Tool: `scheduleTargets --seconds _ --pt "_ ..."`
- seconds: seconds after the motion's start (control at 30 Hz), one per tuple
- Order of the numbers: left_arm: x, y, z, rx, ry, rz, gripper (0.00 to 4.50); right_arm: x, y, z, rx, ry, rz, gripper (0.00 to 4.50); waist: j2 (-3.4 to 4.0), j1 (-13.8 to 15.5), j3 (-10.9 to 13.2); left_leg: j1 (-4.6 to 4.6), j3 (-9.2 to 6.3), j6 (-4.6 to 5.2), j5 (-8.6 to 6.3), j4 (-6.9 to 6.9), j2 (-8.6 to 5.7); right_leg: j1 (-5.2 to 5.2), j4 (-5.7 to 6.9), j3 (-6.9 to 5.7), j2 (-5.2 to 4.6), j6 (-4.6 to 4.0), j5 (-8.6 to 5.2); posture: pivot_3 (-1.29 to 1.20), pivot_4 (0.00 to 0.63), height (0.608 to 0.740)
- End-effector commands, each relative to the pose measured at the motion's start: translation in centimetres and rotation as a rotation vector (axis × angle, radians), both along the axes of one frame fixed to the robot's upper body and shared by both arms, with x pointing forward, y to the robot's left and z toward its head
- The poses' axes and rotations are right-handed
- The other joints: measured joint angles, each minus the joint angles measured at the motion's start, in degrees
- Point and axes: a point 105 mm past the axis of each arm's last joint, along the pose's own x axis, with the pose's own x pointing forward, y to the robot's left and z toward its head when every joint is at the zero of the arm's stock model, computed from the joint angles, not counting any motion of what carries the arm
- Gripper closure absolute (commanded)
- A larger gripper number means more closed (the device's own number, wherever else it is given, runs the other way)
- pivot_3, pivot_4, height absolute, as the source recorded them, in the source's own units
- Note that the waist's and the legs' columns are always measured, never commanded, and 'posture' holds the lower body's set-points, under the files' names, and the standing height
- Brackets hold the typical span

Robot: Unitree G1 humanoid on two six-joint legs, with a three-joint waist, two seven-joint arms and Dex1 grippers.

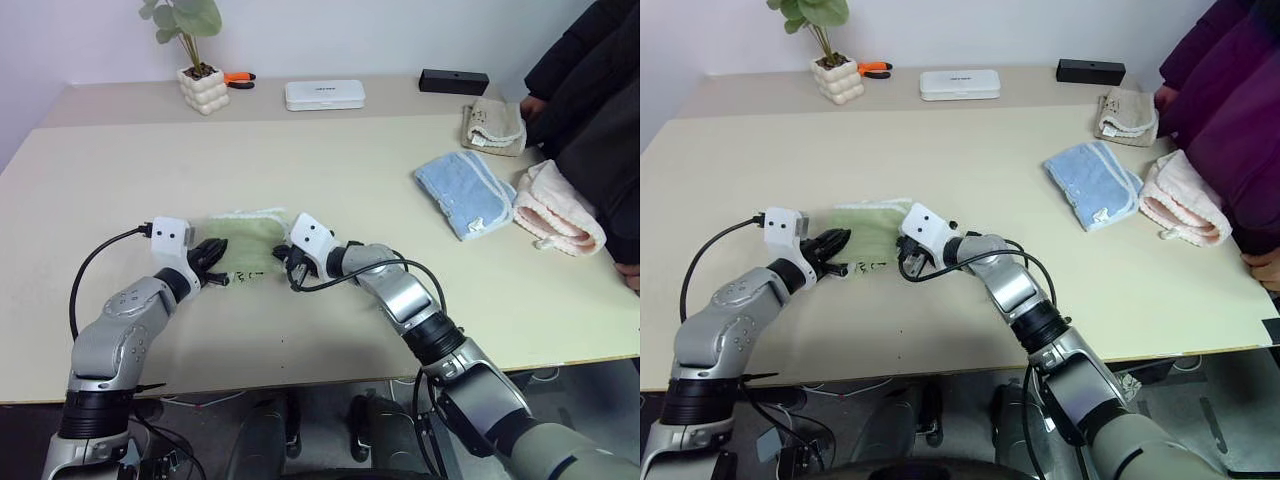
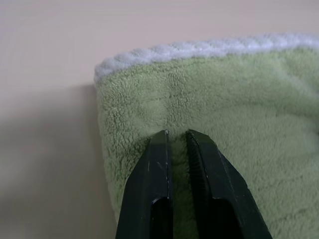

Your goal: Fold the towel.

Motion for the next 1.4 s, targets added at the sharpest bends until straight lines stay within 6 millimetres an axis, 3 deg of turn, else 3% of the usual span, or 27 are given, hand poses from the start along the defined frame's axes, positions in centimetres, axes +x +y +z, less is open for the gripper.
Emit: scheduleTargets --seconds 0.03,0.1,0.13,0.23,0.3,0.33,0.5,0.6,0.73,0.87,1.07,1.1,1.17,1.2,1.3,1.4 --pt "-0.6 1.1 2.4 -0.127 -0.101 0.037 3.7 0.3 -1.2 3.2 0.113 -0.081 -0.025 4.21 0.0 0.0 0.0 0.0 0.0 0.0 0.0 0.0 0.0 0.0 0.0 0.0 0.0 0.0 0.0 0.0 0.15 0.733" --pt "-1.3 3.7 5.1 -0.295 -0.203 0.138 3.1 0.0 -2.3 5.8 0.172 -0.169 0.006 3.6 -0.05 0.0 0.0 -0.06 -0.03 0.01 0.0 0.01 0.0 -0.04 -0.01 0.02 -0.04 0.0 0.01 0.0 0.15 0.733" --pt "-1.9 5.0 5.5 -0.337 -0.216 0.181 2.6 -0.5 -2.7 6.4 0.159 -0.218 0.044 3.13 -0.05 0.0 0.0 -0.08 -0.06 0.01 0.0 0.03 0.01 -0.04 -0.01 0.0 -0.04 0.0 0.01 0.0 0.15 0.733" --pt "-2.9 7.3 4.7 -0.386 -0.158 0.273 1.11 -2.1 -3.4 6.4 0.11 -0.261 0.138 1.63 -0.05 0.0 0.0 -0.03 -0.09 0.01 0.0 0.02 0.01 -0.01 -0.01 -0.02 -0.03 0.0 0.0 0.0 0.15 0.733" --pt "-3.2 7.6 3.8 -0.415 -0.1 0.289 0.1 -2.9 -3.8 6.1 0.095 -0.245 0.176 0.6 -0.04 0.0 0.0 0.03 -0.09 0.02 0.0 0.0 0.01 0.06 -0.02 -0.03 -0.03 0.01 0.0 0.0 0.15 0.733" --pt "-3.4 7.4 3.5 -0.435 -0.077 0.281 0.0 -3.3 -3.9 5.9 0.087 -0.244 0.19 0.17 -0.05 0.0 0.0 0.03 -0.08 0.02 0.0 0.01 0.01 0.06 -0.02 -0.03 -0.02 0.01 0.0 0.0 0.15 0.733" --pt "-3.3 5.7 2.7 -0.537 0.006 0.223 0.0 -3.7 -4.2 5.5 0.08 -0.237 0.196 0.17 -0.07 0.2 0.0 -0.01 -0.1 0.04 -0.01 0.09 -0.01 0.08 -0.01 -0.05 -0.03 0.01 0.0 0.0 0.15 0.733" --pt "-2.3 2.3 0.7 -0.64 0.135 0.141 0.0 -3.7 -4.0 5.5 0.078 -0.239 0.2 0.17 -0.07 0.4 0.0 0.01 -0.12 0.03 0.0 0.08 -0.01 0.11 0.0 -0.06 -0.03 0.01 0.0 0.0 0.15 0.733" --pt "-1.6 0.1 0.0 -0.69 0.197 0.087 0.0 -3.6 -3.9 5.6 0.076 -0.25 0.195 0.17 -0.13 0.3 0.0 0.0 -0.13 0.04 -0.01 0.11 -0.03 0.14 0.0 -0.08 -0.03 0.01 0.0 0.0 0.15 0.733" --pt "-1.2 -2.1 -0.2 -0.713 0.226 0.033 1.25 -3.3 -4.4 5.7 0.073 -0.263 0.161 0.1 -0.13 0.4 0.0 0.01 -0.13 0.04 0.0 0.12 -0.03 0.15 0.0 -0.08 -0.02 0.01 0.0 0.0 0.15 0.733" --pt "-1.1 -2.1 0.2 -0.732 0.209 0.035 4.3 -3.3 -4.6 5.4 0.066 -0.264 0.144 0.1 -0.13 0.2 0.0 0.01 -0.13 0.03 0.0 0.12 -0.01 0.15 0.0 -0.08 0.0 0.01 0.0 0.0 0.15 0.733" --pt "-1.0 -1.7 0.7 -0.736 0.178 0.046 4.44 -3.3 -4.6 5.3 0.062 -0.266 0.142 0.1 -0.13 0.2 0.0 0.01 -0.13 0.03 0.0 0.12 -0.01 0.15 0.0 -0.08 0.0 0.01 0.0 0.0 0.15 0.733" --pt "-0.2 1.3 3.3 -0.759 0.003 0.158 4.44 -3.2 -4.6 5.0 0.049 -0.266 0.134 0.1 -0.13 0.3 0.0 0.01 -0.13 0.03 0.0 0.13 -0.02 0.15 -0.01 -0.07 -0.01 0.01 0.0 0.0 0.15 0.733" --pt "-0.2 4.4 5.0 -0.766 -0.119 0.28 4.44 -3.2 -4.7 4.9 0.041 -0.268 0.13 0.1 -0.14 0.2 0.0 0.0 -0.13 0.03 0.0 0.13 -0.02 0.14 -0.01 -0.08 -0.01 0.01 0.0 0.0 0.15 0.733" --pt "-1.6 10.5 7.5 -0.817 -0.331 0.545 4.44 -3.0 -5.0 4.9 0.036 -0.269 0.122 0.1 -0.21 0.0 0.0 0.0 -0.15 0.0 0.01 0.11 0.02 0.11 -0.01 -0.08 0.01 -0.01 0.01 0.0 0.15 0.733" --pt "-2.9 13.1 8.2 -0.86 -0.42 0.663 4.44 -3.0 -5.1 4.9 0.037 -0.268 0.121 0.1 -0.21 0.0 0.0 0.01 -0.13 0.01 0.01 0.07 0.01 0.11 -0.05 -0.06 -0.01 -0.01 0.01 0.0 0.15 0.733"
